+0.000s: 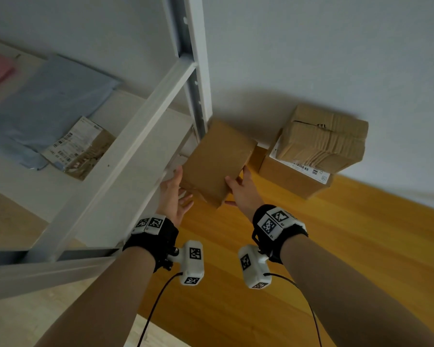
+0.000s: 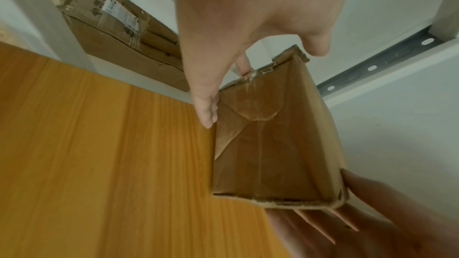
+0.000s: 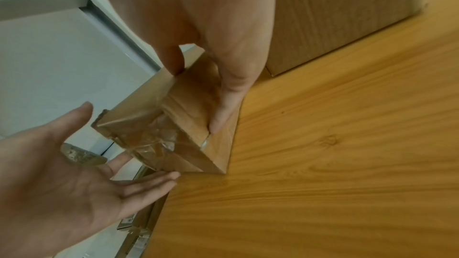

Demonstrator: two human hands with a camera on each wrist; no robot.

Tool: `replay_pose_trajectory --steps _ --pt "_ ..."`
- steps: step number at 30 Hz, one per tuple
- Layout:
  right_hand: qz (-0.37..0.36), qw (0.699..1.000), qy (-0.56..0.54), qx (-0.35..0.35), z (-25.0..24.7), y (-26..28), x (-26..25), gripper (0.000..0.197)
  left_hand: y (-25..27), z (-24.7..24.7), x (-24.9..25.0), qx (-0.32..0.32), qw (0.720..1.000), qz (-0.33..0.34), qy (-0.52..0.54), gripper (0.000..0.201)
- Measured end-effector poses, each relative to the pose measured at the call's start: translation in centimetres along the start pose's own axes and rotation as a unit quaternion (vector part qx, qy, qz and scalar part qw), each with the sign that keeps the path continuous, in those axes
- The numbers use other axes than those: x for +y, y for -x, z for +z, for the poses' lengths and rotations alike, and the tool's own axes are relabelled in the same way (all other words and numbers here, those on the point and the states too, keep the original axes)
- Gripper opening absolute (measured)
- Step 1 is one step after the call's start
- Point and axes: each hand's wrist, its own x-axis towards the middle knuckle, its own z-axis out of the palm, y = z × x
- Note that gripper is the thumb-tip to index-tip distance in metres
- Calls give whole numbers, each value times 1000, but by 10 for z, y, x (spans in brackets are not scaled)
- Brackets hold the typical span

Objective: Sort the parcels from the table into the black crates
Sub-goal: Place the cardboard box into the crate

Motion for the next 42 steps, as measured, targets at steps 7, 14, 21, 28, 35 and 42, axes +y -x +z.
replay_pose_trajectory --steps 7,14,21,28,35,42 --pt "10 999 -27 -17 -11 12 1 65 17 0 6 -21 999 -25 8 41" --pt "14 999 -37 -7 -19 38 6 69 44 -18 0 -83 996 -4 18 32" --pt "14 999 -49 -13 -35 74 16 65 75 -39 -7 -111 994 6 -10 38" --pt "8 998 -66 10 -62 120 23 62 111 -27 -11 -145 982 51 -110 70" --pt "-36 994 -92 52 -115 182 30 59 174 21 -29 -235 959 75 -142 67" --pt "-81 983 -125 103 -182 269 58 39 257 71 -74 -278 933 129 -186 65"
